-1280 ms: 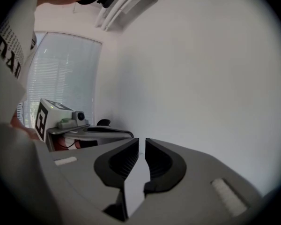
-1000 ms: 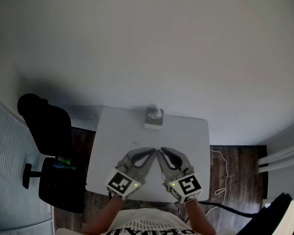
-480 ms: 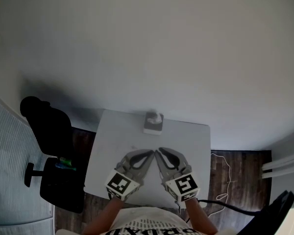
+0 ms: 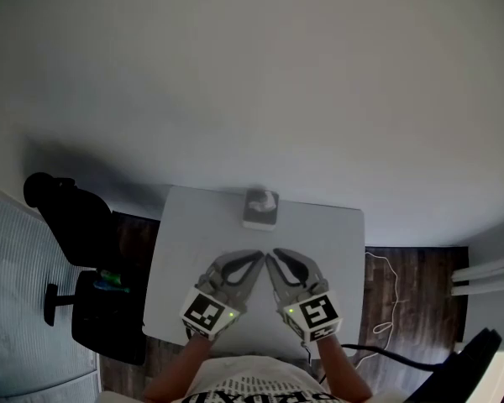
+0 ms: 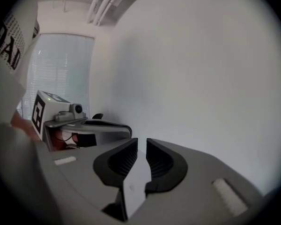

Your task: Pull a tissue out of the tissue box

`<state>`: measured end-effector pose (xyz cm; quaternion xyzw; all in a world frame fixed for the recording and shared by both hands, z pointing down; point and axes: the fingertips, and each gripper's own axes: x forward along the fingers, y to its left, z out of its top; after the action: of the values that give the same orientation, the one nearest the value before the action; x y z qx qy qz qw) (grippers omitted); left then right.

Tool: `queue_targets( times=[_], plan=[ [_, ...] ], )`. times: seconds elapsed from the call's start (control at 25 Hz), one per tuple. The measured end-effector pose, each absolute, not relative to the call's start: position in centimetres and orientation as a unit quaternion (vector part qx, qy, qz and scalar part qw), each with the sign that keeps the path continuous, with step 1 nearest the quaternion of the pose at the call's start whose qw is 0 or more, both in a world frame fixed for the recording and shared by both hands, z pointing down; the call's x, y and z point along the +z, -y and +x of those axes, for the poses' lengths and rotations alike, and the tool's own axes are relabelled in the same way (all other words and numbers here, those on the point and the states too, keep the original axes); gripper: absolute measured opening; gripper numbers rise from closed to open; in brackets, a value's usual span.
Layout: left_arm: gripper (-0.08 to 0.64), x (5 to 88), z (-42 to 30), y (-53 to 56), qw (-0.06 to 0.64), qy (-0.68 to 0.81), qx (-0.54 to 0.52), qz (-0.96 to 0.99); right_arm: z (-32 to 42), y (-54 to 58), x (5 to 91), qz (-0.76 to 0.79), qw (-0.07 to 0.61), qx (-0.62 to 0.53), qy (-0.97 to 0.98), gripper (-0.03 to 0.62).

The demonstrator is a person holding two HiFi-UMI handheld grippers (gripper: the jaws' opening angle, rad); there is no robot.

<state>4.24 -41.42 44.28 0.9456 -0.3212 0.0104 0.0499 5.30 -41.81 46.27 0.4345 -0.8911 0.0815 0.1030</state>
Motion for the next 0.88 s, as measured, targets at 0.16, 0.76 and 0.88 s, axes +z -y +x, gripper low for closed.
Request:
queue_targets(
  times=[0.16, 0.76, 0.88],
  plan=[
    [-0.005, 45.7, 4.2, 43.8, 0.052, 0.323, 0.018, 0.945, 5.3, 44.2, 47.9, 0.437, 0.108, 0.09, 0.888, 0.054],
    [-0.002, 53.6, 4.4, 53.2, 0.09, 0.334, 0.035, 0.938, 5.9, 54.2, 55.5, 0.45, 0.154, 0.114, 0.872, 0.083],
    [-0.002, 55.2, 4.5, 54.6, 0.1, 0.335, 0.035, 0.936, 6.1, 55.4, 57.4, 0.45, 0.169, 0.129, 0.868, 0.104]
  ],
)
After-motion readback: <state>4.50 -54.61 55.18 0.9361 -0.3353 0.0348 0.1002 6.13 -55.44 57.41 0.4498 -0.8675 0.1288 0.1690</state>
